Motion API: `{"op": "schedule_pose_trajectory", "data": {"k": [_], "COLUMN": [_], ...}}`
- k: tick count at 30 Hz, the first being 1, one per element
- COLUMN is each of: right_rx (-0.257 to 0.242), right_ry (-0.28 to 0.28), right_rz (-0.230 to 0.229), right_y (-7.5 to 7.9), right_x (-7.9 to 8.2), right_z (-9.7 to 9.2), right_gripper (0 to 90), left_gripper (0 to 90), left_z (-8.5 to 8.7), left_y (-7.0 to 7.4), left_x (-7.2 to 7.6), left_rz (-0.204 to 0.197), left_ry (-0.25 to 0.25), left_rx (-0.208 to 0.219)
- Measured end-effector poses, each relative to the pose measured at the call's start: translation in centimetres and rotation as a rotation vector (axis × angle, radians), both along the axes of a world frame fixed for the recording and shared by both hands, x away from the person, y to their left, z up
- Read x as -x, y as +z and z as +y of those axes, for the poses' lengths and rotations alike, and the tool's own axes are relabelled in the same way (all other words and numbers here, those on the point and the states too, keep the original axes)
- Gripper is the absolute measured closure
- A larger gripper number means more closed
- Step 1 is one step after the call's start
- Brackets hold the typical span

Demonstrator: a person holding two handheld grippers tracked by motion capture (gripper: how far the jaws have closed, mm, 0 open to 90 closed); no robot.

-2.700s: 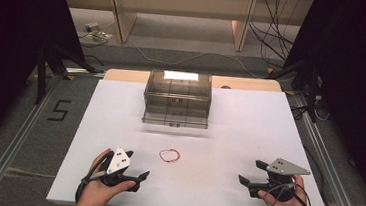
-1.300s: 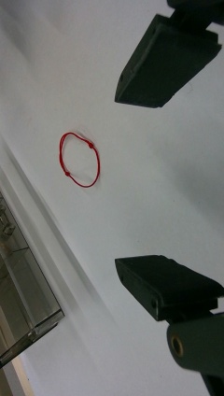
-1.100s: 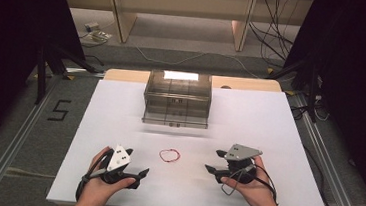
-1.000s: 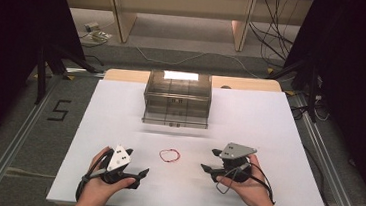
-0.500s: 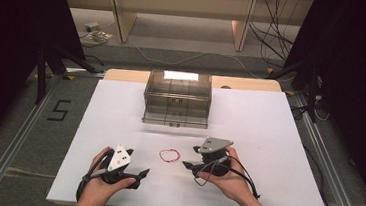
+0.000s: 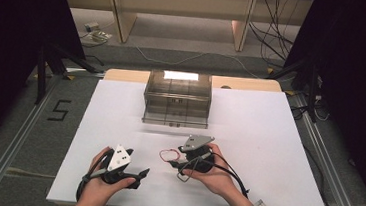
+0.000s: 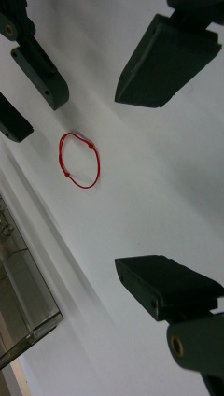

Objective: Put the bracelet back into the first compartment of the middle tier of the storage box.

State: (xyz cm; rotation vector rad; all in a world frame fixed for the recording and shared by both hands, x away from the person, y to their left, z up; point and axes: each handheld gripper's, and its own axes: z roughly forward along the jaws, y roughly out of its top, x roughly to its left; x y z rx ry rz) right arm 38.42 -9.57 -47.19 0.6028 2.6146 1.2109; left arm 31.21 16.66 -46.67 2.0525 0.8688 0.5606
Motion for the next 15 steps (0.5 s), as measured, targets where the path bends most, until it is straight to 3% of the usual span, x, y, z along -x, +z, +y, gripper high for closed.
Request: {"op": "schedule_pose_trajectory", "data": {"k": [15], "right_rx": [0.033], "right_ry": [0.032], "right_rz": [0.052], "right_y": [-1.7], "right_x": [-0.9], "right_z": [2.4], "right_gripper": [55.9], "left_gripper": [16.8], "left_z": [-0.1], "left_y": [-0.2], "left_x": [0.0], "left_rz": [0.003], "left_ry": [-0.002], "left_rx": [-0.002]}}
